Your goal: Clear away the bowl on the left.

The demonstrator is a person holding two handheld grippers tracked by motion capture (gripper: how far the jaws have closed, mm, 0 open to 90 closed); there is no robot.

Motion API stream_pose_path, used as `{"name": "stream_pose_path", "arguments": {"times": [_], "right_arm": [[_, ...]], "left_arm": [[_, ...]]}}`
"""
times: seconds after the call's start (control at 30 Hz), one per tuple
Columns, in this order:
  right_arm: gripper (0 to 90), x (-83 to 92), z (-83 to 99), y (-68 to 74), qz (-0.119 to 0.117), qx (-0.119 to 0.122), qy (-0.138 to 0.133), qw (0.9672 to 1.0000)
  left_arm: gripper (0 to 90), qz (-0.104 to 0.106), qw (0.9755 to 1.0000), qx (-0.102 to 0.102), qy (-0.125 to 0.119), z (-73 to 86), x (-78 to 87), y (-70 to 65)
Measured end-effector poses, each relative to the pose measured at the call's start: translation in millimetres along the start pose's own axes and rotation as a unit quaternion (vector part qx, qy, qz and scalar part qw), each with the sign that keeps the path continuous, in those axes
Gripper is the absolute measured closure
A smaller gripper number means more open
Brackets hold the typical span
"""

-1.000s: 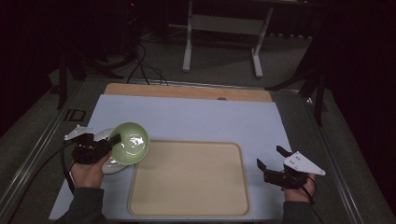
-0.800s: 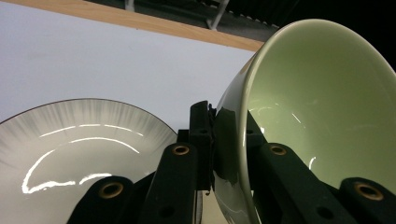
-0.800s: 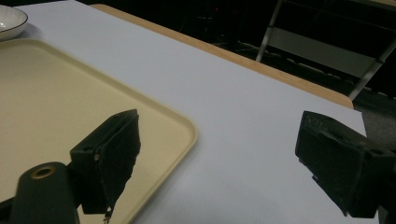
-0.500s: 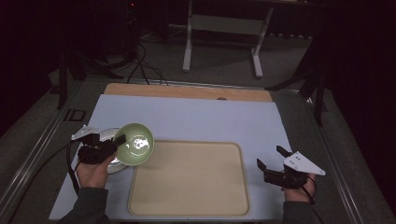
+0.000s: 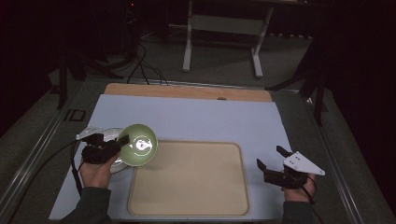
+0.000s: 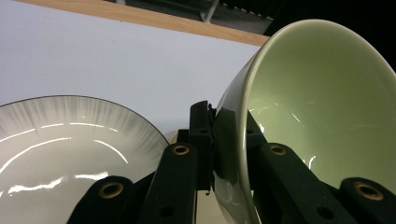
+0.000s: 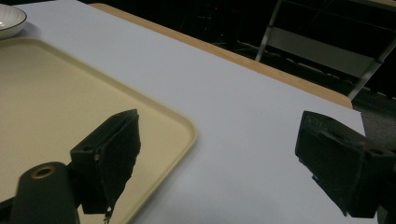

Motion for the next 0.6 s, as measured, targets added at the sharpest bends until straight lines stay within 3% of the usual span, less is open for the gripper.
{"name": "stream_pose_path", "arguments": {"times": [0.6], "right_arm": [[13.6,-0.1,0.0,0.0,0.0,0.0,0.0,1.0]], "left_arm": [[82.5,0.005,0.9998,-0.012,0.012,2.2,-8.7,-9.3]]}}
Point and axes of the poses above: each handheld gripper's, and its own axes: x roughly backward along the jaws, z roughly out of its underside, y roughly to its left, the point moved 1 cm from there along -x, roughly forward along the jaws, and after that the axes turned 2 degrees about -x, right-handed, at the moved point
